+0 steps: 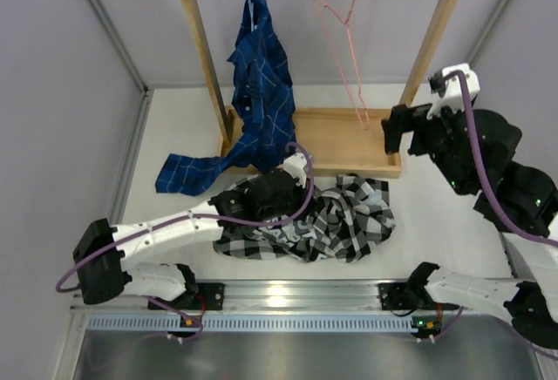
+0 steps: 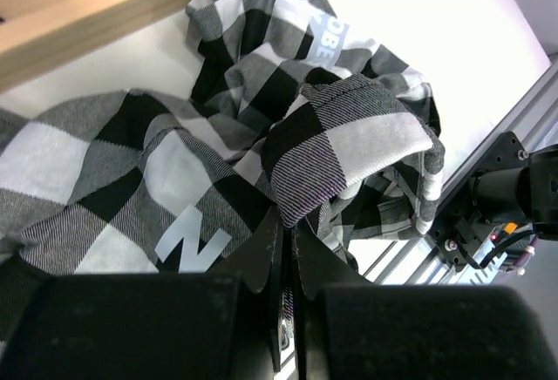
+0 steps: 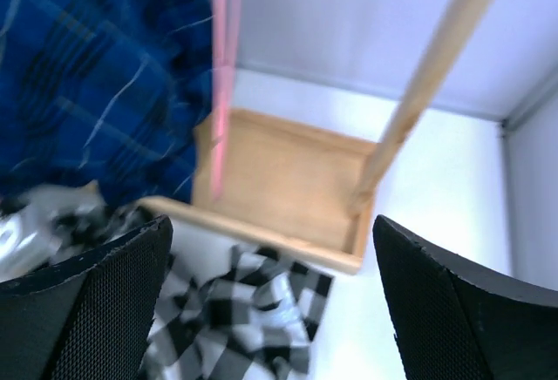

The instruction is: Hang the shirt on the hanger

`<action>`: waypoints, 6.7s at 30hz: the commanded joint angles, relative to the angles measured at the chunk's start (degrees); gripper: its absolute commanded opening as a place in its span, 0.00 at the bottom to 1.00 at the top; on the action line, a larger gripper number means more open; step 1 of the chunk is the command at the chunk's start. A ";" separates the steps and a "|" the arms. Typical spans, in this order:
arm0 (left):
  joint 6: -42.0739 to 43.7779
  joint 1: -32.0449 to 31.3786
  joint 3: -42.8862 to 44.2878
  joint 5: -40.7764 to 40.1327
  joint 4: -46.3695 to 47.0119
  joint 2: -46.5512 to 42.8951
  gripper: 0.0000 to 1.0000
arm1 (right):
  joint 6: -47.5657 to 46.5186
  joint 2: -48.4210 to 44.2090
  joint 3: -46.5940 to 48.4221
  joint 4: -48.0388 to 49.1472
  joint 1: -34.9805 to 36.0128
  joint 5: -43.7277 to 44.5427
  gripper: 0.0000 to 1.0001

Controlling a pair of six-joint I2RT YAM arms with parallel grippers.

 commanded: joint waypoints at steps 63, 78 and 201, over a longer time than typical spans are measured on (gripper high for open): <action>-7.37 -0.14 -4.78 0.93 3.55 3.09 0.00 | 1.03 23.28 19.36 13.99 -19.38 -22.54 0.00; -5.09 10.93 -0.92 2.75 0.03 0.43 0.00 | 4.19 -12.04 -14.90 7.68 -19.38 -38.86 0.00; 13.45 -33.97 15.08 -46.18 -3.30 -18.10 0.00 | 23.88 -41.68 -48.66 31.93 -22.02 -81.14 0.00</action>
